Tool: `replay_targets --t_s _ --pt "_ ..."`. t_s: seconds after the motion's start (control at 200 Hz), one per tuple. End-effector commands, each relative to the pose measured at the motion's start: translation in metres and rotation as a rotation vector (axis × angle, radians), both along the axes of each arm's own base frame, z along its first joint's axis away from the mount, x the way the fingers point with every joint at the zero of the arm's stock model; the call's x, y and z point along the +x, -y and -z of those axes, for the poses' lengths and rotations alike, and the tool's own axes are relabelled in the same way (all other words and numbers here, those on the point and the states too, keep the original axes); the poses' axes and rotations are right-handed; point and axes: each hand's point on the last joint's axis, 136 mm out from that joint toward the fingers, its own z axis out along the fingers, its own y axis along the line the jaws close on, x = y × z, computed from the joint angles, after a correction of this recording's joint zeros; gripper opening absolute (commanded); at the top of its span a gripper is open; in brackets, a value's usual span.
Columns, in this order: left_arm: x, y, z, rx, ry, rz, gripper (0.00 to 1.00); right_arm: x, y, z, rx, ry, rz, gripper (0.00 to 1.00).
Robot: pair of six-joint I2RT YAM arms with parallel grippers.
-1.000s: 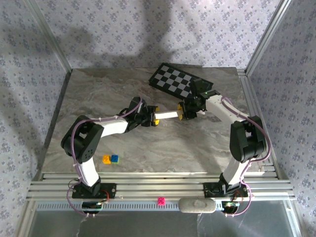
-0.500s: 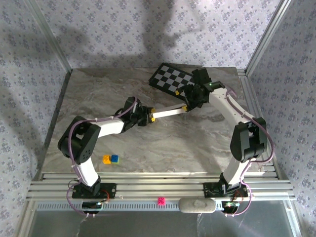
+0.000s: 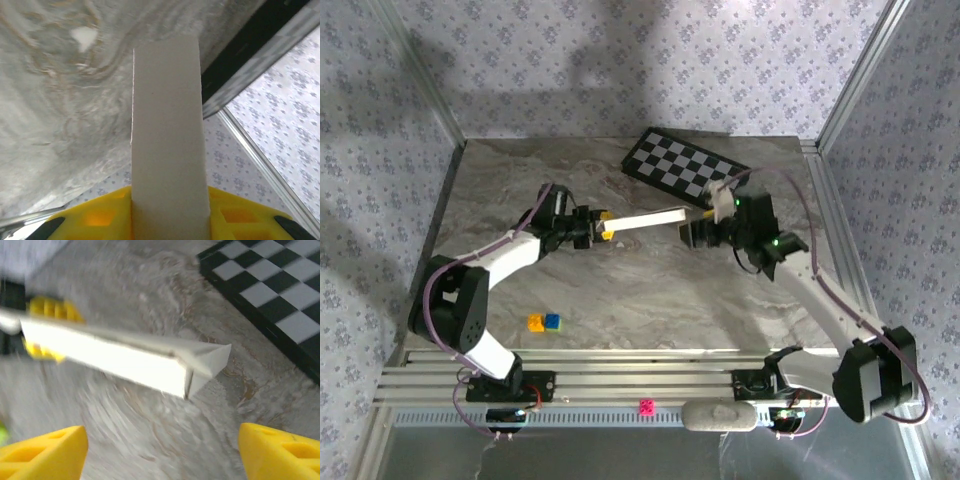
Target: Fold the paper box
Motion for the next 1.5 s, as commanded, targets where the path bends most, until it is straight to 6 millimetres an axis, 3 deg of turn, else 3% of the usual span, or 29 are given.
replay_targets --t_s 0.0,0.08,0.24,0.4,0.755,1.014,1.154,1.284,1.494 --pt "-0.046 -0.012 0.010 0.023 -0.229 0.085 0.33 -0.001 -0.014 -0.010 -0.301 0.380 -0.307 0.81" --pt "-0.056 -0.017 0.010 0.052 -0.234 0.137 0.33 -0.004 -0.016 0.004 -0.422 0.409 -0.385 0.82" --pt "-0.068 -0.021 0.018 0.075 -0.256 0.171 0.33 -0.014 -0.030 0.015 -0.455 0.399 -0.519 0.86" --pt "-0.065 -0.020 0.019 0.088 -0.243 0.190 0.34 -0.032 -0.052 0.035 -0.482 0.364 -0.650 0.86" --pt "-0.062 -0.018 0.032 0.105 -0.249 0.218 0.35 -0.036 -0.079 0.057 -0.515 0.281 -0.746 0.81" --pt "-0.055 -0.015 0.038 0.111 -0.230 0.241 0.39 -0.029 -0.090 0.072 -0.546 0.226 -0.750 0.65" --pt "-0.054 -0.015 0.042 0.131 -0.219 0.279 0.51 -0.028 -0.091 0.074 -0.530 0.202 -0.757 0.56" --pt "-0.052 -0.018 0.041 0.152 -0.206 0.301 0.60 -0.027 -0.092 0.078 -0.515 0.170 -0.766 0.52" --pt "-0.049 -0.034 0.028 0.222 -0.165 0.336 0.65 -0.022 -0.092 0.081 -0.508 0.146 -0.759 0.48"
